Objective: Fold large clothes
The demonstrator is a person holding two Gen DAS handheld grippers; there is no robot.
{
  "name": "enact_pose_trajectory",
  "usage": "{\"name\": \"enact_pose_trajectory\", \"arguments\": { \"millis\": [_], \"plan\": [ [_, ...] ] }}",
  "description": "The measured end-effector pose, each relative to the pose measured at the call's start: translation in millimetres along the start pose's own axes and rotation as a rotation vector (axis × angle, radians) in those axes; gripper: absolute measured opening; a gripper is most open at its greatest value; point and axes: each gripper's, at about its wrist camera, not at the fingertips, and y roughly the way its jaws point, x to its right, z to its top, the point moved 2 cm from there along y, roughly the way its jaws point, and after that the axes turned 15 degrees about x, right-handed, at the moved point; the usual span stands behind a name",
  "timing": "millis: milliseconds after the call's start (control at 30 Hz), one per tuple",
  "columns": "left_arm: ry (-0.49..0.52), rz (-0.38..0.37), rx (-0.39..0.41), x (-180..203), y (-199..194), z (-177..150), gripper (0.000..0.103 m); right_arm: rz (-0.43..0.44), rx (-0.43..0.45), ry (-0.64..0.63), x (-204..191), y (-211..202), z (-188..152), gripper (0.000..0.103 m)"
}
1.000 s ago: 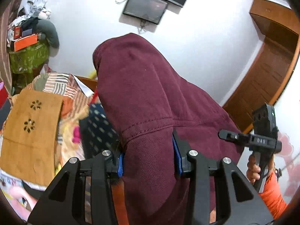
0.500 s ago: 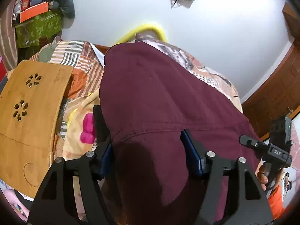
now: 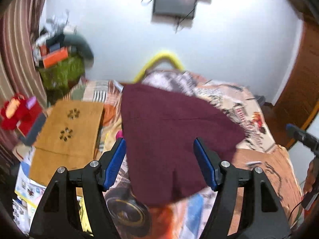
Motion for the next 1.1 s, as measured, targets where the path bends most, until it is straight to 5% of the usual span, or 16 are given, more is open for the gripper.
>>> {"name": "enact_pose_trajectory", "arguments": {
  "millis": [233, 467, 667, 833, 900, 1100],
  "plan": [
    [0.124, 0.015, 0.277, 62.3, -151.0, 0.0, 0.069, 0.080, 0.207, -0.036, -59.7, -114.4, 19.8, 0.058],
    [0.094, 0.021, 0.506, 89.2, -276.0, -9.9, 0.069, 0.158, 0.369, -0.073, -102.2, -189.6, 10.1, 0.058],
    [0.071, 0.037, 0.617, 100.9, -328.1, -23.7, 0.070, 0.143, 0.460, -0.120, -120.0, -216.6, -11.8, 0.059],
    [0.023, 0.066, 0.635, 96.6, -334.7, -34.8, 0.086, 0.094, 0.508, -0.171, -127.3, -220.8, -24.9, 0.097],
    [0.017, 0.093, 0.640, 95.7, -335.8, -39.3, 0.089, 0.063, 0.530, -0.190, -129.2, -222.4, -27.2, 0.103],
    [-0.006, 0.091, 0.608, 95.2, -332.4, -49.7, 0.093, 0.011, 0.515, -0.236, -134.1, -216.6, -29.0, 0.103]
  ]
}}
